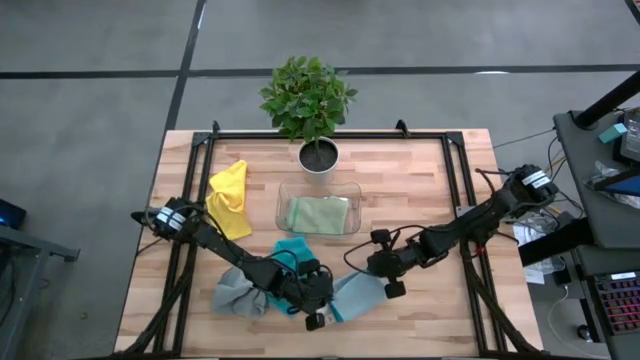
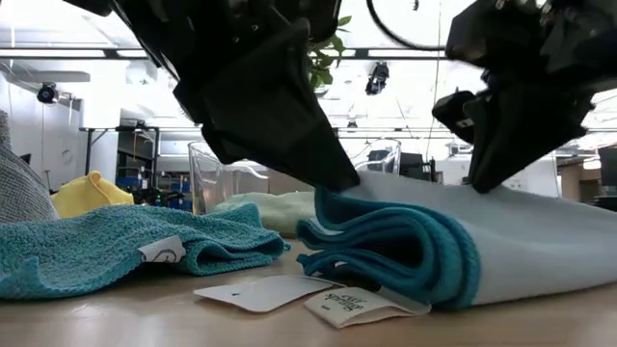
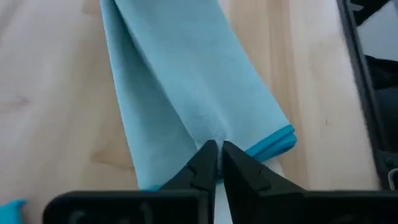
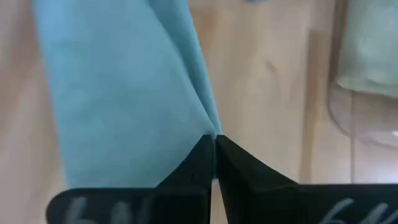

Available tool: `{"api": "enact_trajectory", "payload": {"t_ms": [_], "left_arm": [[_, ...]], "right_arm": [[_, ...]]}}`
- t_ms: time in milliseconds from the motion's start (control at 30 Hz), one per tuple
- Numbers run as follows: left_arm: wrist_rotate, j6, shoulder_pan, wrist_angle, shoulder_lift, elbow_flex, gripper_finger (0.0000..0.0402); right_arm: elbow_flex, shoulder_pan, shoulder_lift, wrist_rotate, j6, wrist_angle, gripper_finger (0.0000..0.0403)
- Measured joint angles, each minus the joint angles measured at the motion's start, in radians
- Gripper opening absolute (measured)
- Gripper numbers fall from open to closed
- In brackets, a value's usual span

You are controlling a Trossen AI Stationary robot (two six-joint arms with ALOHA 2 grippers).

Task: Fold microfiber towels
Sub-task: Fold the light blue microfiber cloth

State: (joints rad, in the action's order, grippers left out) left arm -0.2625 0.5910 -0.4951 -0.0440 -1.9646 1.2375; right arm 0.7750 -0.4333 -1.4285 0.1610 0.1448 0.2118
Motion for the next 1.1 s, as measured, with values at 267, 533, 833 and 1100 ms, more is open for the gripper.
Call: {"api": "enact_trajectory", "payload": {"t_ms": [267, 533, 833, 1100], "left_arm": [[-0.101, 0.005, 0.003, -0.018, 0.005, -0.008, 0.0001], [-0.178, 0.132, 0.041, -0.025, 0.007, -0.065, 0.0001], [-0.184, 0.262, 0.077, -0.019, 0.004, -0.11, 0.0], [-0.186, 0.24, 0.083, -0.016, 0.005, -0.11, 0.0022]], "right_arm": [[-0.059, 0.01, -0.024, 0.077, 0.019, -0.027, 0.0009], [-0.096, 0.009, -0.029, 0.069, 0.011, -0.067, 0.0009], [-0.1, 0.009, -0.032, 0.05, 0.001, -0.07, 0.0009], [-0.075, 0.008, -0.026, 0.046, 0.04, -0.021, 0.0009]]}}
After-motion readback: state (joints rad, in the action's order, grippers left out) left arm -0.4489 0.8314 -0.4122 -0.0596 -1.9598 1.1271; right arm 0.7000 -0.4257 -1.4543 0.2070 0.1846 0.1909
